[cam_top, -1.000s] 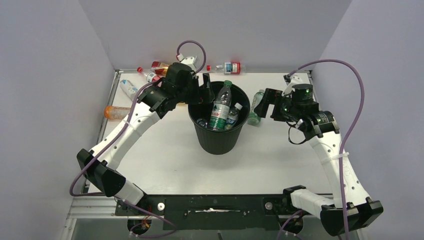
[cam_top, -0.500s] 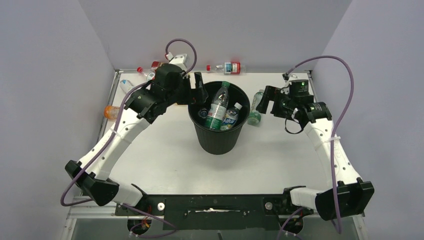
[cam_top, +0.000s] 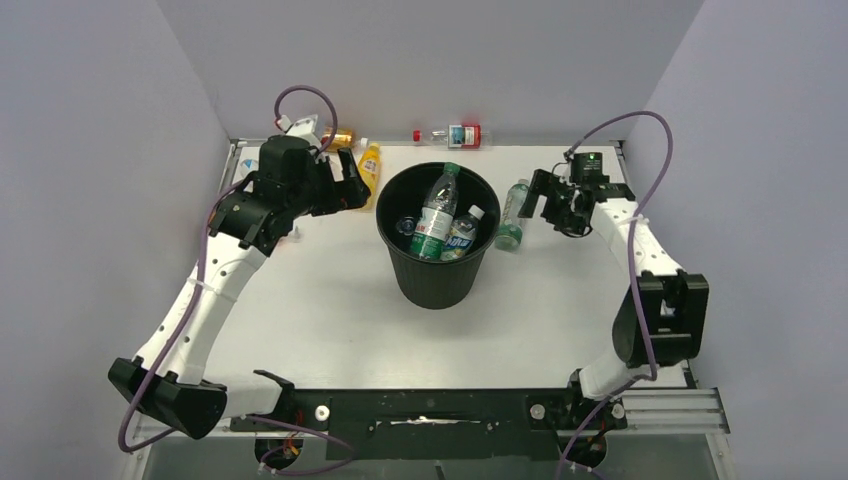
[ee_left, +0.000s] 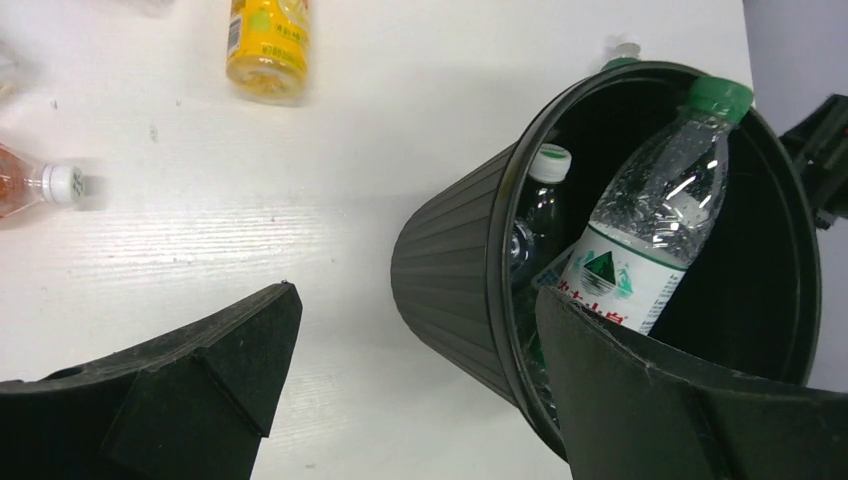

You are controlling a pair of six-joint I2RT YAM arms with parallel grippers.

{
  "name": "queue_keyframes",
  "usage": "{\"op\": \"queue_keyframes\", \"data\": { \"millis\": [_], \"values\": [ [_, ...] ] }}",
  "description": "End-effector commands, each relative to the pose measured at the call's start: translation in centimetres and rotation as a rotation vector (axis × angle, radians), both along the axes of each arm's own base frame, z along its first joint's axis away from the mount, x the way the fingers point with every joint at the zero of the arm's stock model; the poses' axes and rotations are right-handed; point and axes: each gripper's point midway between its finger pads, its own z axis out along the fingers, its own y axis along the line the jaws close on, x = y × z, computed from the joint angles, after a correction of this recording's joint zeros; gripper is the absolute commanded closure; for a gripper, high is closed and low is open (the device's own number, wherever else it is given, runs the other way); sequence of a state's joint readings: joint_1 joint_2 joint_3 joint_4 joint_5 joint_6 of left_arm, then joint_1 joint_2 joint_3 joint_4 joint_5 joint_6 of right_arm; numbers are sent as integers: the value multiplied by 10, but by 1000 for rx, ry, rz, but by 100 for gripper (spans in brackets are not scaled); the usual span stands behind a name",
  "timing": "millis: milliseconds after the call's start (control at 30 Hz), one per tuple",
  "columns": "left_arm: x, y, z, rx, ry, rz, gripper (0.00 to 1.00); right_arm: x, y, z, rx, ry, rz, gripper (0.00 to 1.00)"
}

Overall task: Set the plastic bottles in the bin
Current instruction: Place the plastic bottle in the trash bin, then pick up the plastic bottle at the center of the board.

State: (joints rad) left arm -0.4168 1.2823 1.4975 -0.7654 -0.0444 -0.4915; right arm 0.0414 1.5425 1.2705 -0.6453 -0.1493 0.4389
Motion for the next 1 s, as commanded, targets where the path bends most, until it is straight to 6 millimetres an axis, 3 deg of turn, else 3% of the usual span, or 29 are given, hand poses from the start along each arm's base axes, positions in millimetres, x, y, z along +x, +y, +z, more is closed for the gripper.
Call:
{"op": "queue_keyframes", "data": {
  "millis": [0, 233, 500, 667, 800, 967],
  "values": [
    [-5, 4, 6, -17, -31, -35, 11, 43, 4, -7, 24, -50, 3, 2],
    [-5, 18, -5, -8, -10, -19, 11, 74, 13, -39, 64, 5, 11, 4],
    [-5, 34, -13, -1, 8, -2, 11, 91, 33, -71, 106, 57, 32, 5],
    [-7, 37, -17, -4, 19, -7, 11, 84, 54, -91, 95, 97, 53, 9],
    [-10, 37, -18, 0, 31, -16, 11, 71, 65, -104, 89, 119, 52, 18],
    [-17, 38, -19, 3, 53, -22, 11, 47, 67, -100, 48, 96, 30, 34]
  ]
}}
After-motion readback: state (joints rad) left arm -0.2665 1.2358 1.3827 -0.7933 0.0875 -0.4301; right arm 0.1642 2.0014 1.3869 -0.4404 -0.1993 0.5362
